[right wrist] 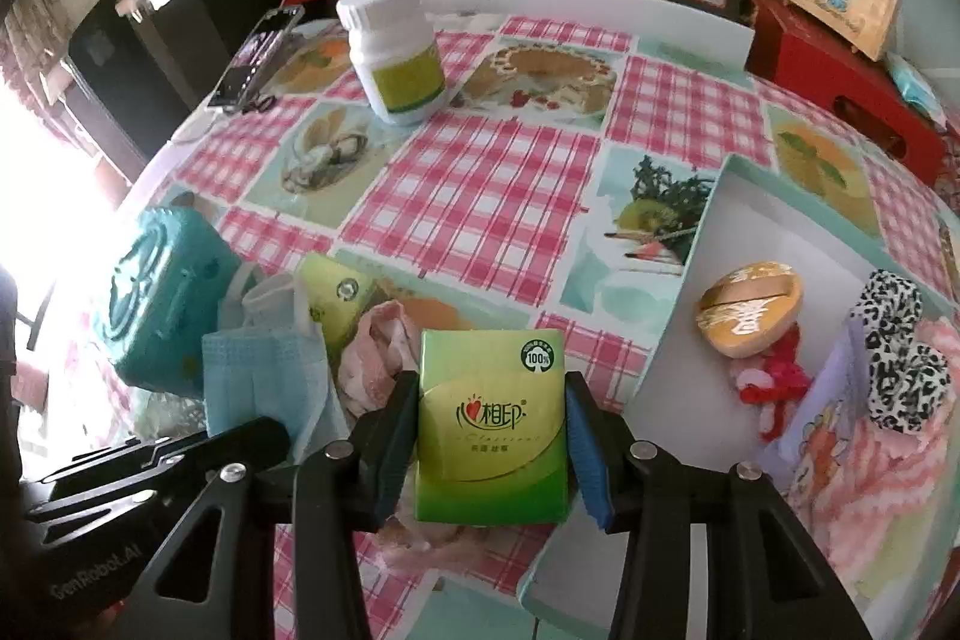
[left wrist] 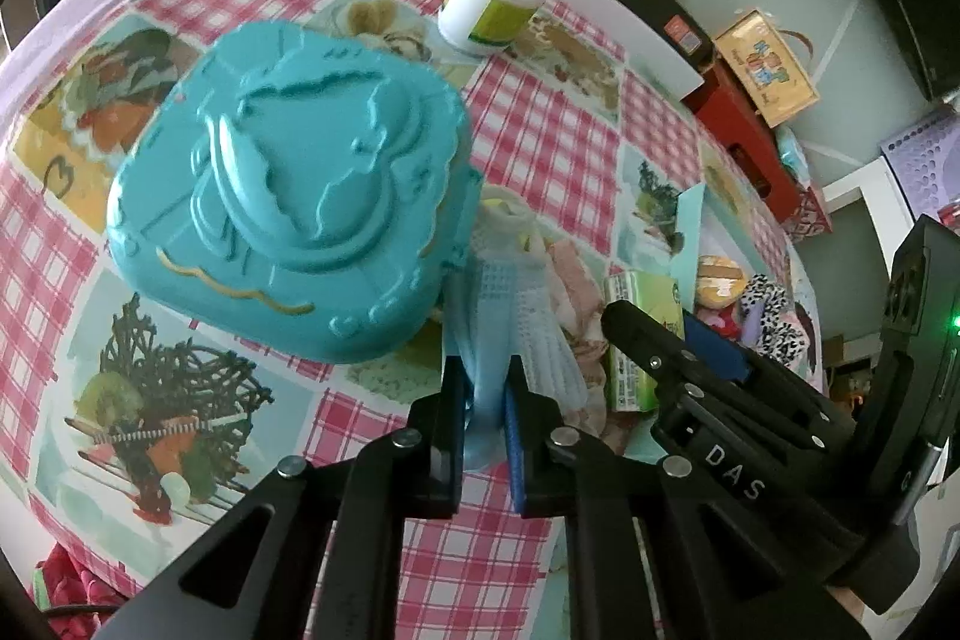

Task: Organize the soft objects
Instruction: 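Carry the masks to the tray with the left gripper while the right carries the tissue packet there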

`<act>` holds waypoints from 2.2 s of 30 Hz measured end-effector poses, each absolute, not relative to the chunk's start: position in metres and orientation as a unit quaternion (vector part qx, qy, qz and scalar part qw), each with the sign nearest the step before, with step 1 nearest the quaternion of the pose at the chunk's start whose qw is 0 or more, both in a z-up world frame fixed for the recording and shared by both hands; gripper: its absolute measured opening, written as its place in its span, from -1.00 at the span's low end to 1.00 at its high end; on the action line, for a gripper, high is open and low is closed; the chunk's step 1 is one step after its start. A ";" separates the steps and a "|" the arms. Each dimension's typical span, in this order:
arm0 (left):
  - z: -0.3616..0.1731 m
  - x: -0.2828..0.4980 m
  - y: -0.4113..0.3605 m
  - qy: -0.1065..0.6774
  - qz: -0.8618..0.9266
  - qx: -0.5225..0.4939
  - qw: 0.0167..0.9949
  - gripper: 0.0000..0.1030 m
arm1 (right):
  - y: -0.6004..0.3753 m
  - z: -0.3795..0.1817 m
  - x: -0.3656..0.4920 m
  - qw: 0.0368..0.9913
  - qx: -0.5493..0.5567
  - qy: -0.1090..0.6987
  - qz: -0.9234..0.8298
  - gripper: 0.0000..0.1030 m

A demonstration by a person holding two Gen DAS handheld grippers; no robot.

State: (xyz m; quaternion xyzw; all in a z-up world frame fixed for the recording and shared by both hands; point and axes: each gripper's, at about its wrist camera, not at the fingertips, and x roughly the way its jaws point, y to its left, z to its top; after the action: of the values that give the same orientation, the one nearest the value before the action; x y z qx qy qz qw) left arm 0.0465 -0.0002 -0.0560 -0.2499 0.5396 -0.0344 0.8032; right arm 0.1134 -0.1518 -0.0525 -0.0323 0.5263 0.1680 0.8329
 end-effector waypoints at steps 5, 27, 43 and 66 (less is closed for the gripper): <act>-0.045 0.045 -0.002 0.527 -0.048 -0.248 0.811 -0.78 | -0.156 -0.041 0.110 0.843 -0.024 0.511 0.163 -0.03; -0.001 0.049 -0.016 0.482 -0.076 -0.205 0.849 -0.79 | -0.199 -0.010 0.109 0.872 0.037 0.476 0.107 -0.03; 0.020 0.073 -0.079 0.502 -0.127 -0.111 0.849 -0.79 | -0.278 0.002 0.106 0.883 0.094 0.461 0.001 -0.03; -0.006 0.079 -0.173 0.552 -0.228 -0.031 0.802 -0.79 | -0.421 0.013 0.060 0.856 0.174 0.438 -0.215 -0.03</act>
State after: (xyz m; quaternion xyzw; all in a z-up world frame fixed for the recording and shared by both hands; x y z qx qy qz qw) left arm 0.0793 -0.1726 -0.0062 -0.0309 0.5516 -0.2276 0.8019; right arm 0.0604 -0.4207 0.0134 0.1744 0.4377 -0.2147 0.8555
